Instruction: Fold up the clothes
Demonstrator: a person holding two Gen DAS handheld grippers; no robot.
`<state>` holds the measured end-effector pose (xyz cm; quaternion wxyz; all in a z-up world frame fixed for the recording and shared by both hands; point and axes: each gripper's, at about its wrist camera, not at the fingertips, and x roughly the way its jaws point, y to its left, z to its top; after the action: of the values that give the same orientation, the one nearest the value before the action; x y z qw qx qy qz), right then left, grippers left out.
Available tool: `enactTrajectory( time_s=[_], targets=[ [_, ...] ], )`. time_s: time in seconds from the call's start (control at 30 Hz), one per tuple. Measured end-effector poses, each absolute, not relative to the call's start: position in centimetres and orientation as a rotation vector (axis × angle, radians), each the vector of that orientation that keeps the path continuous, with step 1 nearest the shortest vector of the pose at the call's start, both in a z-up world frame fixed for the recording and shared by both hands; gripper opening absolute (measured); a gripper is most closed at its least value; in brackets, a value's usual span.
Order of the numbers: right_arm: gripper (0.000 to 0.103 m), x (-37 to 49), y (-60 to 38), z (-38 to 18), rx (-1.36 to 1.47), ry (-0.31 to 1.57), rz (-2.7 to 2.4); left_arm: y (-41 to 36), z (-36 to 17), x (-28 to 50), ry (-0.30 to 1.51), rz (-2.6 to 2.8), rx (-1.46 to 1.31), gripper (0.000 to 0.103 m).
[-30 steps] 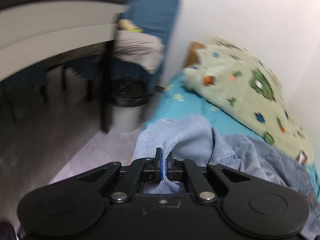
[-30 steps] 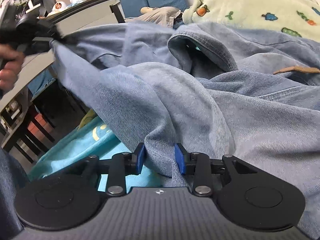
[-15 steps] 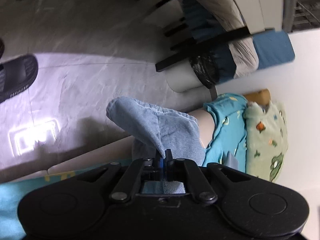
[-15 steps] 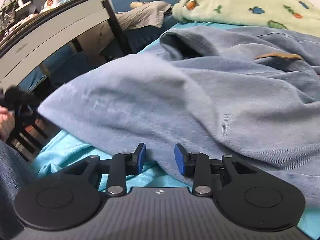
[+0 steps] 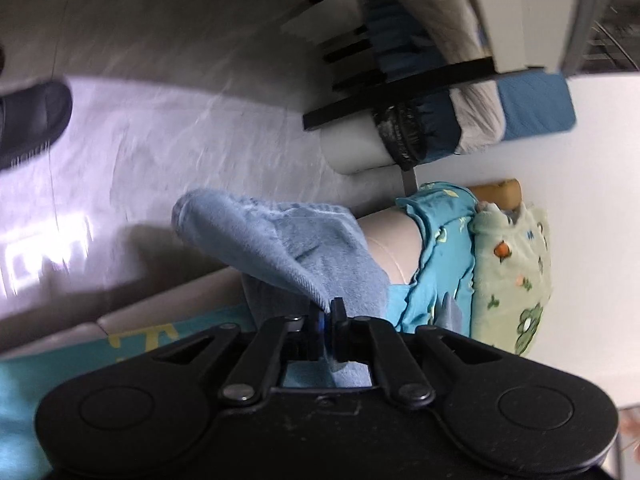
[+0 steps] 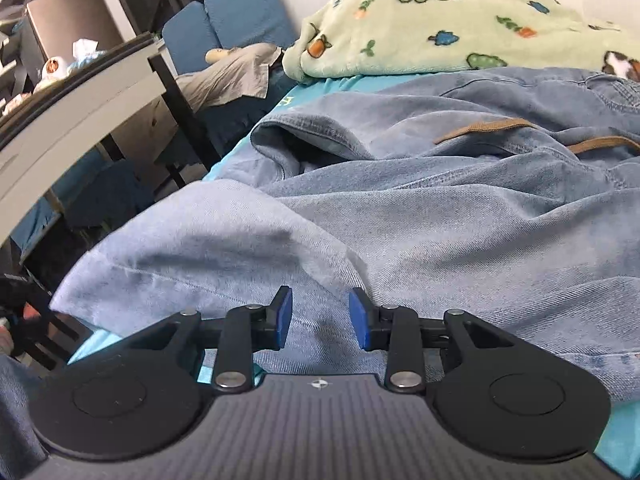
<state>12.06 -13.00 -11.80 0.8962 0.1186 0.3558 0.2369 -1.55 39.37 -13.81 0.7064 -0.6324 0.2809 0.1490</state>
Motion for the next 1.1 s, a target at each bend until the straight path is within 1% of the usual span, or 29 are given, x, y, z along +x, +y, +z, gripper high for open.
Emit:
enactTrajectory(
  time_s=[0.03, 0.13, 0.27, 0.37, 0.47, 0.57, 0.63, 0.7, 0.73, 0.77, 0.8, 0.83, 0.87, 0.93, 1.03, 1.07, 1.1],
  targets=[
    [0.034, 12.2, -13.4, -11.8, 0.266, 0.732, 0.481, 39.6, -14.2, -1.5, 0.611, 0.33, -1.437, 0.007],
    [0.034, 12.5, -15.3, -11.5, 0.337, 0.72, 0.398, 39.8, -15.0, -1.2, 0.564, 0.331, -1.522, 0.011],
    [0.035, 13.1, -17.8, -11.2, 0.431, 0.702, 0.288, 39.5, -15.2, -0.2, 0.566, 0.342, -1.532, 0.023],
    [0.034, 13.5, -19.9, -10.9, 0.508, 0.689, 0.203, 39.3, -15.2, 1.0, 0.589, 0.337, -1.517, 0.024],
    [0.036, 13.5, -25.1, -8.9, 0.64, 0.661, 0.122, 39.3, -15.3, 1.9, 0.595, 0.329, -1.503, 0.026],
    [0.044, 13.0, -31.0, -6.3, 0.754, 0.582, 0.065, 39.3, -15.8, 2.5, 0.601, 0.315, -1.506, 0.026],
    [0.044, 12.8, -34.6, -5.1, 0.777, 0.557, 0.009, 39.2, -16.1, 2.8, 0.604, 0.305, -1.508, 0.025],
    [0.044, 12.8, -37.3, -4.9, 0.766, 0.58, -0.084, 39.1, -16.2, 3.1, 0.613, 0.296, -1.496, 0.017],
    [0.047, 12.7, -38.6, -5.0, 0.761, 0.594, -0.136, 39.1, -16.2, 3.3, 0.62, 0.293, -1.486, 0.015],
    [0.056, 12.6, -39.9, -5.2, 0.762, 0.609, -0.185, 39.1, -16.2, 3.5, 0.626, 0.289, -1.477, 0.012],
    [0.063, 12.6, -40.9, -5.8, 0.777, 0.63, -0.222, 39.1, -16.1, 3.6, 0.627, 0.285, -1.465, 0.008],
    [0.072, 12.6, -41.5, -6.6, 0.795, 0.652, -0.245, 39.1, -15.8, 3.7, 0.621, 0.286, -1.443, 0.007],
    [0.072, 12.6, -42.1, -7.4, 0.813, 0.675, -0.269, 39.0, -15.4, 3.8, 0.613, 0.288, -1.417, 0.004],
    [0.072, 12.7, -43.3, -9.0, 0.849, 0.719, -0.316, 38.8, -14.0, 4.0, 0.603, 0.286, -1.353, 0.004],
    [0.072, 12.8, -44.3, -10.6, 0.88, 0.764, -0.37, 38.7, -11.4, 3.7, 0.558, 0.26, -1.334, 0.003],
    [0.068, 12.8, -44.3, -10.5, 0.881, 0.762, -0.383, 38.7, -10.5, 3.6, 0.539, 0.249, -1.327, 0.003],
    [0.067, 12.4, -44.2, -10.0, 0.881, 0.74, -0.403, 38.5, -9.5, 3.4, 0.527, 0.241, -1.316, 0.003]
  ],
)
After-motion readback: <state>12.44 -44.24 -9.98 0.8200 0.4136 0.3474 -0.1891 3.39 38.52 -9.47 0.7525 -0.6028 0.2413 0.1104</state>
